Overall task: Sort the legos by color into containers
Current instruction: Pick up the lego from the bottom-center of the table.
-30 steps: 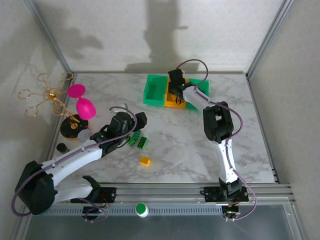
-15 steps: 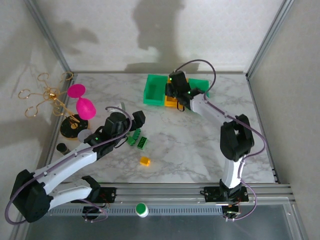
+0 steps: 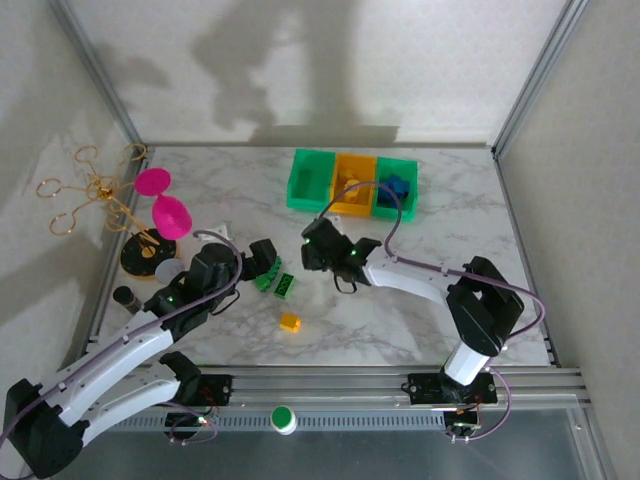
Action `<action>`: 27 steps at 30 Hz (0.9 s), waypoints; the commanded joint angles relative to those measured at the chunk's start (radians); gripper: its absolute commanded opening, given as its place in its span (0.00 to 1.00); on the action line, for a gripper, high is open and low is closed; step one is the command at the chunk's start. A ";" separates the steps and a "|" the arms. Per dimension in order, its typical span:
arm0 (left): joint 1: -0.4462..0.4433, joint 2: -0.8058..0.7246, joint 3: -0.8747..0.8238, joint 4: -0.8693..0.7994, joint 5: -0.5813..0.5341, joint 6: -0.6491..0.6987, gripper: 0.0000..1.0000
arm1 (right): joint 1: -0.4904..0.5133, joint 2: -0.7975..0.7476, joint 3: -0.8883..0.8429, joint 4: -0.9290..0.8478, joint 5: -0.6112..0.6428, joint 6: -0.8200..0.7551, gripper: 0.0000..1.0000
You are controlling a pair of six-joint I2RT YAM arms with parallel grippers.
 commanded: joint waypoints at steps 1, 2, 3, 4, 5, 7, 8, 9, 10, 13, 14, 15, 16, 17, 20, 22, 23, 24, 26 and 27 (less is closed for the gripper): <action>0.008 -0.050 -0.030 -0.061 -0.017 -0.014 1.00 | 0.057 -0.040 -0.039 -0.024 0.039 0.105 0.67; 0.008 -0.057 -0.029 -0.074 -0.029 -0.014 1.00 | 0.073 -0.037 -0.049 -0.026 0.033 0.122 0.68; 0.007 -0.061 -0.026 -0.083 -0.035 -0.014 1.00 | 0.088 -0.032 -0.056 -0.030 0.035 0.136 0.68; 0.008 -0.062 -0.024 -0.094 -0.037 -0.013 1.00 | 0.107 -0.027 -0.059 -0.039 0.042 0.149 0.69; 0.008 -0.065 -0.022 -0.105 -0.043 -0.014 1.00 | 0.131 -0.021 -0.062 -0.048 0.054 0.160 0.70; 0.008 -0.074 -0.024 -0.122 -0.053 -0.014 1.00 | 0.169 -0.013 -0.065 -0.058 0.070 0.178 0.71; 0.008 -0.084 -0.025 -0.125 -0.058 -0.016 1.00 | 0.182 -0.006 -0.068 -0.065 0.071 0.196 0.72; 0.007 -0.093 -0.029 -0.129 -0.062 -0.018 1.00 | 0.190 -0.002 -0.073 -0.070 0.070 0.211 0.72; 0.008 -0.102 -0.031 -0.134 -0.069 -0.022 1.00 | 0.199 0.002 -0.080 -0.068 0.067 0.228 0.73; 0.007 -0.128 -0.039 -0.152 -0.097 -0.042 1.00 | 0.227 0.020 -0.089 -0.052 0.051 0.256 0.74; 0.008 -0.135 -0.043 -0.154 -0.103 -0.046 1.00 | 0.237 0.029 -0.086 -0.046 0.046 0.257 0.74; 0.008 -0.139 -0.047 -0.156 -0.107 -0.048 0.99 | 0.245 0.037 -0.079 -0.044 0.036 0.258 0.75; 0.008 -0.143 -0.047 -0.158 -0.109 -0.051 0.99 | 0.258 0.045 -0.074 -0.043 0.027 0.259 0.75; 0.008 -0.143 -0.046 -0.164 -0.110 -0.054 1.00 | 0.272 0.051 -0.073 -0.037 0.025 0.255 0.75; 0.008 -0.149 -0.040 -0.186 -0.122 -0.061 1.00 | 0.313 0.064 -0.083 -0.021 0.032 0.230 0.76; 0.008 -0.161 -0.047 -0.192 -0.130 -0.065 1.00 | 0.330 0.069 -0.099 0.009 0.007 0.178 0.76; 0.008 -0.167 -0.051 -0.194 -0.133 -0.067 1.00 | 0.342 0.063 -0.108 0.028 -0.002 0.149 0.76; 0.008 -0.173 -0.052 -0.198 -0.134 -0.070 1.00 | 0.356 0.056 -0.117 0.040 -0.002 0.124 0.76; 0.008 -0.179 -0.050 -0.208 -0.135 -0.075 1.00 | 0.376 0.036 -0.137 0.047 0.008 0.107 0.76; 0.008 -0.184 -0.050 -0.213 -0.135 -0.077 1.00 | 0.385 0.024 -0.153 0.065 -0.003 0.090 0.76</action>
